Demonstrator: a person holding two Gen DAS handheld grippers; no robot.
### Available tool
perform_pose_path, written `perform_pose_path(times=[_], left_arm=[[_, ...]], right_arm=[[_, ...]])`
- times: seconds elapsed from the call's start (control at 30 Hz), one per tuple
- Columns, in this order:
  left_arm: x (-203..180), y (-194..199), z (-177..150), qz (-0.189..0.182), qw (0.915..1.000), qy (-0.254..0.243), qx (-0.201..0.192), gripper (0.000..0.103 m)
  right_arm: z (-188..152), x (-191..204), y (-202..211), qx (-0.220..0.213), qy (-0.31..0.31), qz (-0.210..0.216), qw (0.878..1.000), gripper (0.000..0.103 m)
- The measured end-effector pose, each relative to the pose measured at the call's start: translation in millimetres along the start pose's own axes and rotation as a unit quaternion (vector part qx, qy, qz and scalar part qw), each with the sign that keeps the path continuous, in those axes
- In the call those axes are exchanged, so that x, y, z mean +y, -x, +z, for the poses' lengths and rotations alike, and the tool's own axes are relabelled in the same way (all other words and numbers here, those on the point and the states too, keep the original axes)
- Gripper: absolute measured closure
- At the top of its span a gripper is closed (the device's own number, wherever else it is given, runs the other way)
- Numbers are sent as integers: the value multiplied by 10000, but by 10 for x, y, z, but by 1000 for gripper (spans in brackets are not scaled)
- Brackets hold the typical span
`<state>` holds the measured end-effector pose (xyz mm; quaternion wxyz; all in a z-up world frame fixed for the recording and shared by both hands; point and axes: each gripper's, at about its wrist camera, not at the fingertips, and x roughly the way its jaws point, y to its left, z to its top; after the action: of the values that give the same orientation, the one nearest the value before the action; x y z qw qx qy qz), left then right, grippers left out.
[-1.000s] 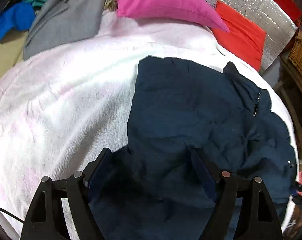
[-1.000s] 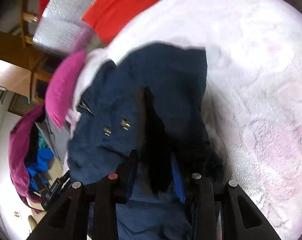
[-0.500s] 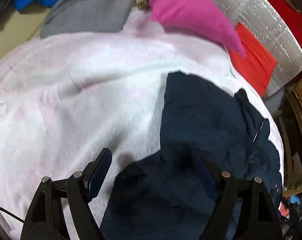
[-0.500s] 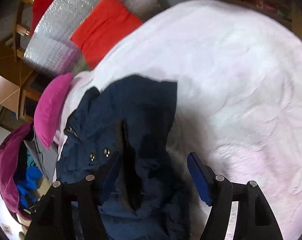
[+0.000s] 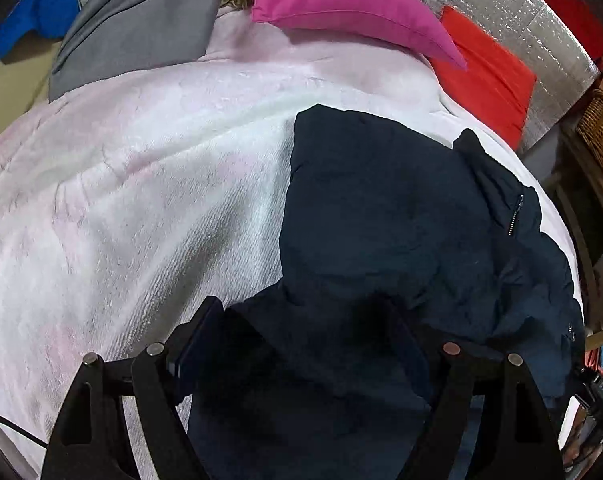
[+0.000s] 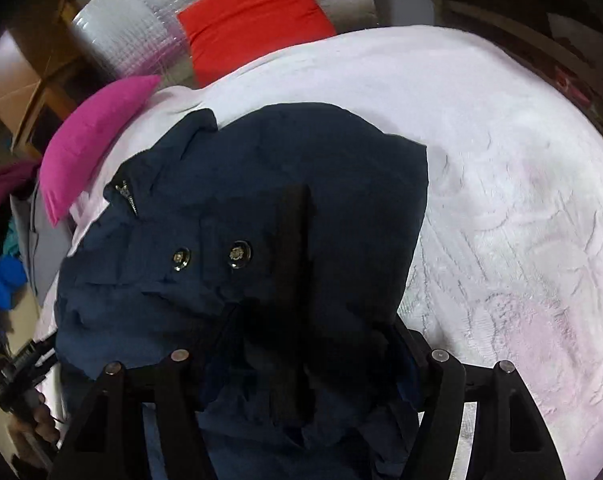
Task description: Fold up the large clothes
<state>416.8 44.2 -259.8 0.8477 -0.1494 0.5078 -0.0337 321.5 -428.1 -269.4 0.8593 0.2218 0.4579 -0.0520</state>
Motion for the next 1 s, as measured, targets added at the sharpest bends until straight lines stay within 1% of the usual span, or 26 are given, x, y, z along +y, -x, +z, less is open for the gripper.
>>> perform_pose_path(times=[0.13, 0.23, 0.37, 0.47, 0.57, 0.63, 0.7, 0.77, 0.8, 0.83, 0.9, 0.97, 1.0], left_arm=[[61, 108, -1, -113, 9999, 96, -56, 21], [132, 247, -36, -39, 9998, 27, -183, 21], [288, 522, -158, 151, 9990, -149, -404, 21], [412, 734, -359, 285, 9980, -268, -505, 21], [556, 962, -621, 249, 9980, -236, -533, 21], [639, 1082, -810, 194, 9983, -167, -519, 21], [703, 1208, -1080, 87, 9989, -158, -443, 21], [733, 1283, -1275, 37, 9991, -230, -361, 21], [765, 1305, -1417, 9, 9995, -230, -227, 21], [784, 1300, -1484, -2, 9997, -210, -128, 21], [864, 1266, -1679, 71, 9997, -74, 208, 21], [896, 1228, -1788, 119, 9992, 3, 390, 21], [918, 1184, -1846, 152, 9983, 41, 564, 21]], right_arm=[[24, -64, 241, -306, -190, 357, 9987, 32], [14, -163, 361, -442, -426, 507, 9968, 32], [-45, -288, 562, -675, -535, 646, 9942, 32], [-159, -331, 783, -840, -491, 768, 9923, 31], [-288, -296, 935, -957, -312, 861, 9912, 31], [-423, -294, 1044, -1015, -202, 1023, 9894, 27], [-548, -301, 1135, -1006, -158, 1150, 9881, 27], [-681, -287, 1175, -963, -86, 1274, 9871, 27], [-784, -298, 1228, -940, -19, 1319, 9868, 26], [-853, -306, 1247, -906, 17, 1340, 9868, 26], [-1043, -335, 1303, -777, 89, 1411, 9869, 26], [-1245, -373, 1371, -636, 145, 1494, 9866, 26], [-1354, -397, 1404, -555, 172, 1535, 9864, 24]])
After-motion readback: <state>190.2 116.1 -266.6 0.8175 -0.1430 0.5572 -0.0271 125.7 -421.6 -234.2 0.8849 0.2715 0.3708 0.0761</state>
